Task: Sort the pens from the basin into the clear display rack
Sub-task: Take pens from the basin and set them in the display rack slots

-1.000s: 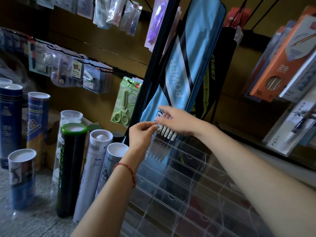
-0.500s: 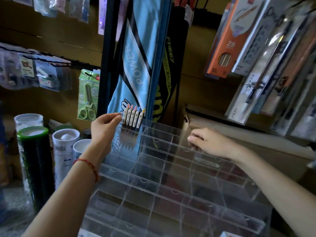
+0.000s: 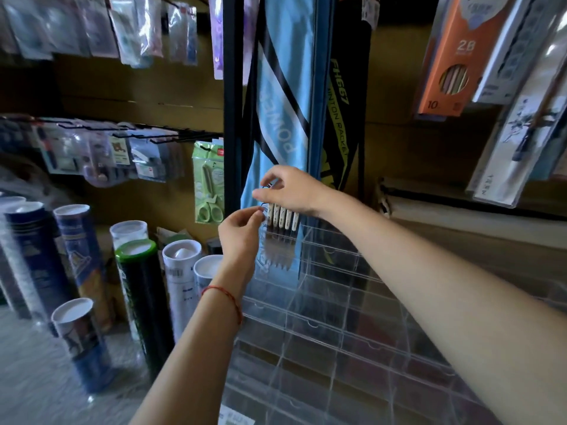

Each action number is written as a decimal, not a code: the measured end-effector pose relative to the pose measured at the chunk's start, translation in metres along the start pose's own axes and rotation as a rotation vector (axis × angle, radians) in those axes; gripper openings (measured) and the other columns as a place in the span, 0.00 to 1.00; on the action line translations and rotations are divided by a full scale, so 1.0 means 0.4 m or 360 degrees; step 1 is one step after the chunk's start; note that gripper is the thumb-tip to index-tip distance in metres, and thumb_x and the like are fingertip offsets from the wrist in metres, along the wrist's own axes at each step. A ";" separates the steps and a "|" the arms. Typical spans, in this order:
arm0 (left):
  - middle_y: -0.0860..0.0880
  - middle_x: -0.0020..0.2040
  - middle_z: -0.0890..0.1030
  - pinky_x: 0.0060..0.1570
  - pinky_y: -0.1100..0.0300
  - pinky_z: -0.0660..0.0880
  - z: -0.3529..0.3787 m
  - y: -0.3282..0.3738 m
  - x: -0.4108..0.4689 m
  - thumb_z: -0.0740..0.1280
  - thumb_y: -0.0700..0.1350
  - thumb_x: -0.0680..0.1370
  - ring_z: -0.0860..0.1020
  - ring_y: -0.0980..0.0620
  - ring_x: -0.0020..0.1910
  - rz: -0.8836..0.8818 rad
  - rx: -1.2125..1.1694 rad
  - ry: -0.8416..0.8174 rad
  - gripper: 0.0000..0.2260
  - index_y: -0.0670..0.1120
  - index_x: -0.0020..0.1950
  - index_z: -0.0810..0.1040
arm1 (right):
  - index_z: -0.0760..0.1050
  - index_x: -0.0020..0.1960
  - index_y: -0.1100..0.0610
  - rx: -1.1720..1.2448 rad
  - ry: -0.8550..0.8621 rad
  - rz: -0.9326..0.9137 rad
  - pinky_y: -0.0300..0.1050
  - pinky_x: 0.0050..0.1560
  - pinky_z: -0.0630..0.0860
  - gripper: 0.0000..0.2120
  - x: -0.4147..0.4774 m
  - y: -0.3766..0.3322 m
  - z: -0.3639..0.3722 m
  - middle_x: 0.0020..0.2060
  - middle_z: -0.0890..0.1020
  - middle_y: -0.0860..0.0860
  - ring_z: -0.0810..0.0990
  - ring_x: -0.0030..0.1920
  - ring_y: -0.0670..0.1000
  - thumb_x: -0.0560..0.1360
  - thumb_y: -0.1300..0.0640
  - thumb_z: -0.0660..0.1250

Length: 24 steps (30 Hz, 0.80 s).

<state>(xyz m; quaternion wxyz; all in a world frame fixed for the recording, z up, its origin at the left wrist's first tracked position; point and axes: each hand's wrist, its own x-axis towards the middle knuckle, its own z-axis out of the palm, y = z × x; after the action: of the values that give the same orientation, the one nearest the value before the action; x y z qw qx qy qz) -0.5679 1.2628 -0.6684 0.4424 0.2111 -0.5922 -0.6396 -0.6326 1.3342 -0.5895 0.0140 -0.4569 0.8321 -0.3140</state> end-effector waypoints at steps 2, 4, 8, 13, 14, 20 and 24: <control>0.52 0.35 0.77 0.30 0.79 0.70 0.004 -0.001 0.000 0.66 0.36 0.76 0.73 0.62 0.34 -0.0013 -0.0019 0.0014 0.06 0.36 0.51 0.79 | 0.76 0.47 0.55 -0.0210 -0.0088 -0.0033 0.43 0.46 0.73 0.10 0.015 0.011 0.009 0.41 0.76 0.48 0.75 0.45 0.49 0.73 0.48 0.69; 0.52 0.36 0.78 0.31 0.79 0.70 0.005 -0.004 0.001 0.66 0.36 0.75 0.74 0.61 0.35 -0.0017 -0.0043 0.0005 0.07 0.36 0.51 0.79 | 0.75 0.45 0.54 -0.0329 -0.0095 -0.0069 0.43 0.44 0.71 0.05 0.019 0.018 0.010 0.39 0.75 0.47 0.74 0.44 0.49 0.74 0.53 0.68; 0.52 0.36 0.77 0.32 0.79 0.71 0.006 -0.005 0.000 0.66 0.36 0.76 0.75 0.62 0.35 -0.0013 -0.0063 0.0015 0.06 0.37 0.51 0.79 | 0.78 0.51 0.61 -0.0477 -0.0173 -0.0047 0.43 0.40 0.73 0.09 0.025 0.003 0.005 0.43 0.78 0.53 0.78 0.48 0.55 0.74 0.57 0.65; 0.52 0.37 0.77 0.31 0.80 0.70 0.010 -0.006 -0.001 0.66 0.37 0.76 0.74 0.62 0.35 -0.0031 -0.0049 0.0042 0.07 0.37 0.53 0.79 | 0.76 0.55 0.71 -0.0666 -0.0288 0.0029 0.49 0.36 0.72 0.21 0.045 -0.012 0.012 0.37 0.77 0.61 0.74 0.39 0.62 0.74 0.52 0.66; 0.51 0.38 0.78 0.31 0.80 0.70 0.010 -0.007 0.000 0.66 0.37 0.76 0.74 0.62 0.35 -0.0035 -0.0038 0.0052 0.08 0.37 0.53 0.79 | 0.77 0.52 0.71 -0.0675 -0.0301 0.0035 0.46 0.35 0.68 0.21 0.049 -0.014 0.011 0.33 0.73 0.56 0.70 0.36 0.56 0.74 0.51 0.67; 0.51 0.38 0.78 0.30 0.79 0.69 0.016 -0.010 0.002 0.66 0.37 0.76 0.73 0.62 0.34 -0.0056 -0.0031 0.0085 0.08 0.37 0.53 0.79 | 0.73 0.40 0.60 -0.0785 -0.0444 0.0029 0.41 0.30 0.66 0.14 0.075 -0.022 -0.001 0.30 0.70 0.52 0.68 0.30 0.50 0.75 0.50 0.65; 0.53 0.35 0.76 0.31 0.79 0.70 0.015 -0.012 0.002 0.66 0.37 0.76 0.74 0.62 0.35 -0.0058 -0.0054 0.0098 0.07 0.38 0.52 0.79 | 0.69 0.33 0.58 -0.0742 -0.0423 0.0066 0.42 0.30 0.63 0.17 0.075 -0.010 -0.001 0.33 0.70 0.52 0.64 0.29 0.49 0.75 0.49 0.64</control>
<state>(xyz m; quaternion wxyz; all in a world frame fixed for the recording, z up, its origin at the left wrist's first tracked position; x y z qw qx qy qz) -0.5748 1.2651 -0.6714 0.4521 0.2339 -0.5635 -0.6507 -0.6469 1.3098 -0.5792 0.0239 -0.4679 0.8820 -0.0508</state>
